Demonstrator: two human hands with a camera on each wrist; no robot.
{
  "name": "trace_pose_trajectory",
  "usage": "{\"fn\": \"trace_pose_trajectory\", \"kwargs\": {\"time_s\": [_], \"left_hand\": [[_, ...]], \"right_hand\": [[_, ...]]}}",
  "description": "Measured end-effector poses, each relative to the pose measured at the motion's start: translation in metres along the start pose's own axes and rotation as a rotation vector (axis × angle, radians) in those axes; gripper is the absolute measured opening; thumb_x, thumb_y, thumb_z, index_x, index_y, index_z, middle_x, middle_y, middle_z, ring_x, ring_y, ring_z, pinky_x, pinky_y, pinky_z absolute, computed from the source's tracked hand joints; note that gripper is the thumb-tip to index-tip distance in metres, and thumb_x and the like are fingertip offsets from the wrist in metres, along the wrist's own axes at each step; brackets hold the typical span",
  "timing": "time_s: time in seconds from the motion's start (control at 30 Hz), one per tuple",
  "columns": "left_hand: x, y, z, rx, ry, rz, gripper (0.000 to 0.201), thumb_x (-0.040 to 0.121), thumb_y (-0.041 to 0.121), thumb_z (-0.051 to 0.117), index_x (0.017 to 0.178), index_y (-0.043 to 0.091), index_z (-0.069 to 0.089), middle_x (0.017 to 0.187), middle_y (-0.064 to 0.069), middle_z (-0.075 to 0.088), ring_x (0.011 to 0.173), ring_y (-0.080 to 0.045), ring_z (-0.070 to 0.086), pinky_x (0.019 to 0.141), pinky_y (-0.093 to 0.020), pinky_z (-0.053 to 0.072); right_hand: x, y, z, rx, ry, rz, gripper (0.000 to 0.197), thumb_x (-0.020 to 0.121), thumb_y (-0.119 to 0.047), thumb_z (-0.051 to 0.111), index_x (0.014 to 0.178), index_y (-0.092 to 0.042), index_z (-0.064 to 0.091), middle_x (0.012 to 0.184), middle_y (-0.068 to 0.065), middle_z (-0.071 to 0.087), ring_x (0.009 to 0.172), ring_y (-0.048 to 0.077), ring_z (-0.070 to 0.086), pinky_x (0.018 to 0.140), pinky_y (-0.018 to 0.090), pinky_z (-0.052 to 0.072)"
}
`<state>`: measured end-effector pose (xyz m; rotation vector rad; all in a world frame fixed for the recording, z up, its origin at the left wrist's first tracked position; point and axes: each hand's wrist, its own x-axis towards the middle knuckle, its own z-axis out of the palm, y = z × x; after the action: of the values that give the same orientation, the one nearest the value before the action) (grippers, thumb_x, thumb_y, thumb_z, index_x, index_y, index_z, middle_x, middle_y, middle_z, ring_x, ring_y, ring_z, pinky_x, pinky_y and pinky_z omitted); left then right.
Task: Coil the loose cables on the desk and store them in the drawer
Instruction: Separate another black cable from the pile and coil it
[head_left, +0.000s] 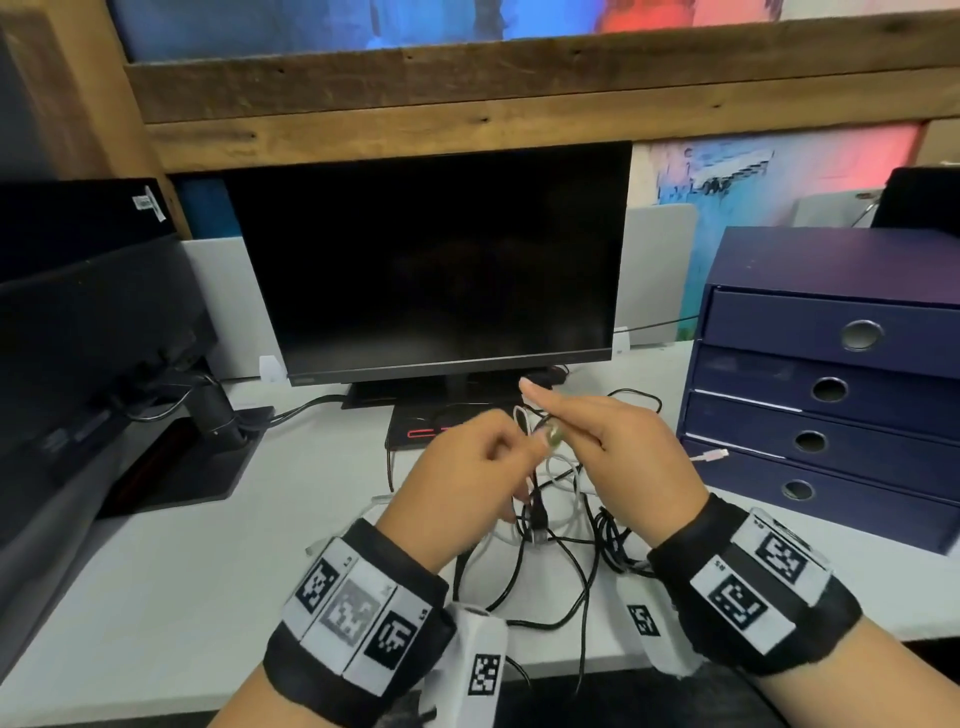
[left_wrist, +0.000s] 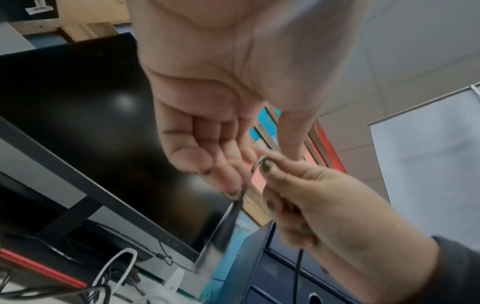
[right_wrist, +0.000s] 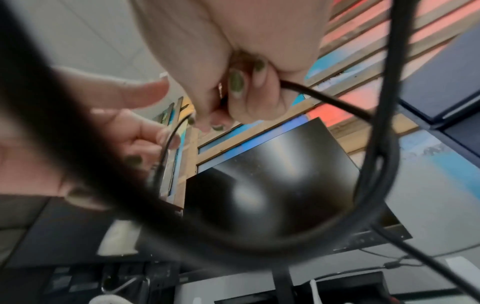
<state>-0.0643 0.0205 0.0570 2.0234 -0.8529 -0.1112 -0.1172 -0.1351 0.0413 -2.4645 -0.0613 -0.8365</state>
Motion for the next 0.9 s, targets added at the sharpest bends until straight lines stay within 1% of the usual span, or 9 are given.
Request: {"fn": "trace_pose_trajectory", "kwargs": {"time_s": [0.1, 0.2, 0.27, 0.33, 0.43, 0.5, 0.7, 0.8, 0.9], "left_hand": [[0.0, -0.006, 0.004, 0.067, 0.063, 0.035, 0.017, 0.094, 0.04, 0.05, 0.089, 0.024, 0.052, 0.078, 0.001, 0.059, 0.069, -0.014, 0.057, 0.059, -0.015, 0.042], [0.0, -0.006, 0.004, 0.078, 0.038, 0.094, 0.022, 0.1, 0.023, 0.041, 0.09, 0.022, 0.06, 0.089, 0.008, 0.056, 0.077, -0.001, 0.054, 0.067, -0.008, 0.039], [0.0, -0.004, 0.006, -0.232, 0.017, 0.096, 0.024, 0.099, 0.006, 0.041, 0.094, 0.015, 0.063, 0.087, 0.002, 0.064, 0.075, -0.005, 0.059, 0.071, -0.014, 0.047], [0.0, -0.002, 0.006, -0.536, -0.003, 0.098, 0.027, 0.097, -0.003, 0.039, 0.098, 0.009, 0.062, 0.079, -0.005, 0.061, 0.066, -0.013, 0.055, 0.065, -0.024, 0.048], [-0.003, 0.007, 0.003, -0.859, -0.105, 0.084, 0.026, 0.096, 0.0, 0.036, 0.105, 0.002, 0.06, 0.065, -0.002, 0.051, 0.054, -0.009, 0.04, 0.05, -0.021, 0.032], [-0.004, 0.012, 0.0, -0.978, -0.188, 0.082, 0.031, 0.094, 0.011, 0.037, 0.11, -0.003, 0.059, 0.059, -0.002, 0.044, 0.048, -0.01, 0.035, 0.046, -0.021, 0.025], [-0.004, 0.009, 0.002, -1.045, -0.182, 0.102, 0.038, 0.096, 0.017, 0.036, 0.123, 0.006, 0.061, 0.051, 0.001, 0.033, 0.043, -0.008, 0.025, 0.042, -0.02, 0.019], [-0.003, 0.004, 0.001, -0.958, -0.084, 0.193, 0.034, 0.099, 0.014, 0.037, 0.125, 0.01, 0.059, 0.068, -0.006, 0.058, 0.051, -0.012, 0.048, 0.048, -0.021, 0.042], [0.001, 0.001, -0.001, -0.946, 0.021, 0.261, 0.033, 0.096, 0.014, 0.039, 0.123, 0.008, 0.058, 0.117, -0.009, 0.068, 0.103, -0.02, 0.066, 0.086, -0.028, 0.054]], "right_hand": [[0.0, -0.004, -0.004, 0.011, 0.016, -0.04, 0.05, 0.098, -0.018, 0.043, 0.138, -0.048, 0.033, 0.075, -0.007, 0.051, 0.072, 0.008, 0.049, 0.069, 0.028, 0.045], [0.001, -0.007, -0.006, 0.066, -0.058, -0.026, 0.055, 0.099, -0.012, 0.036, 0.142, -0.044, 0.024, 0.075, -0.008, 0.046, 0.072, 0.008, 0.045, 0.07, 0.021, 0.041], [0.002, -0.007, -0.005, 0.211, -0.031, -0.001, 0.049, 0.1, -0.013, 0.037, 0.14, -0.042, 0.036, 0.071, -0.006, 0.05, 0.068, 0.006, 0.048, 0.063, 0.018, 0.041], [0.004, -0.01, -0.005, 0.381, 0.031, 0.064, 0.029, 0.1, -0.018, 0.042, 0.119, -0.035, 0.054, 0.065, 0.003, 0.055, 0.053, 0.005, 0.049, 0.053, 0.02, 0.041], [0.005, -0.013, -0.002, 0.532, 0.032, 0.146, 0.022, 0.1, -0.025, 0.045, 0.089, -0.019, 0.063, 0.055, 0.005, 0.055, 0.04, 0.017, 0.046, 0.043, 0.032, 0.041], [0.003, -0.014, 0.001, 0.559, 0.023, 0.157, 0.032, 0.101, -0.028, 0.042, 0.081, -0.024, 0.066, 0.05, 0.001, 0.053, 0.038, 0.017, 0.045, 0.044, 0.033, 0.042], [-0.012, -0.012, 0.028, 0.5, -0.098, 0.181, 0.035, 0.101, -0.013, 0.036, 0.11, -0.043, 0.052, 0.052, -0.019, 0.052, 0.05, 0.006, 0.044, 0.055, 0.027, 0.042], [-0.019, -0.012, 0.036, 0.63, -0.183, 0.236, 0.032, 0.102, -0.017, 0.037, 0.111, -0.042, 0.055, 0.064, -0.008, 0.058, 0.054, 0.016, 0.054, 0.065, 0.039, 0.05], [-0.025, -0.012, 0.037, 0.654, -0.309, 0.246, 0.029, 0.101, -0.027, 0.039, 0.09, -0.042, 0.061, 0.068, 0.001, 0.062, 0.056, 0.023, 0.061, 0.074, 0.043, 0.051]]}}
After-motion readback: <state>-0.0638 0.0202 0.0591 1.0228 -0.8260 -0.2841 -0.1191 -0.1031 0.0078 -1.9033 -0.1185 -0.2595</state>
